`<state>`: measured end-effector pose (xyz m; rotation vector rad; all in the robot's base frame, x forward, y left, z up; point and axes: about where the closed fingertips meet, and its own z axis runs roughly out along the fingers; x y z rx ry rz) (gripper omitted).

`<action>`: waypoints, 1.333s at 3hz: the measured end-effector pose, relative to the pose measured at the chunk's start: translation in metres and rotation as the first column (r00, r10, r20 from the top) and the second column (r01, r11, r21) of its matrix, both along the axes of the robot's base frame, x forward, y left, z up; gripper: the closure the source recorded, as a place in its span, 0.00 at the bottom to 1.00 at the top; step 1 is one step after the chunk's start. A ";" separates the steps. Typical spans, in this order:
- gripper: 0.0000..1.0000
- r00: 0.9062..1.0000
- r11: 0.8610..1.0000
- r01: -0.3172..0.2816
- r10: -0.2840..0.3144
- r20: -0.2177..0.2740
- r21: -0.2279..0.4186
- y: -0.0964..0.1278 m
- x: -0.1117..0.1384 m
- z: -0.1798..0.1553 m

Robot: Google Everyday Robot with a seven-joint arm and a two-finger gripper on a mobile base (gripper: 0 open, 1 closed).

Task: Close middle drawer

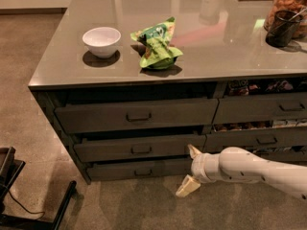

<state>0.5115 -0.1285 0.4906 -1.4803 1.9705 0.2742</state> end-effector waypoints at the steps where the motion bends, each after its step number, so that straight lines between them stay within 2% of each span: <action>1: 0.00 0.999 0.998 -0.047 0.048 0.024 -0.043 -0.020 0.001 0.020; 2: 0.00 0.989 0.993 -0.090 0.097 0.109 -0.073 -0.037 -0.004 0.076; 3: 0.00 0.975 0.987 -0.096 0.120 0.188 -0.128 -0.045 -0.014 0.136; 4: 0.00 0.972 0.985 -0.091 0.120 0.203 -0.143 -0.048 -0.014 0.146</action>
Offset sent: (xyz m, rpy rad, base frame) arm -0.0120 -0.0613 0.1632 -0.0916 -0.2505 0.1380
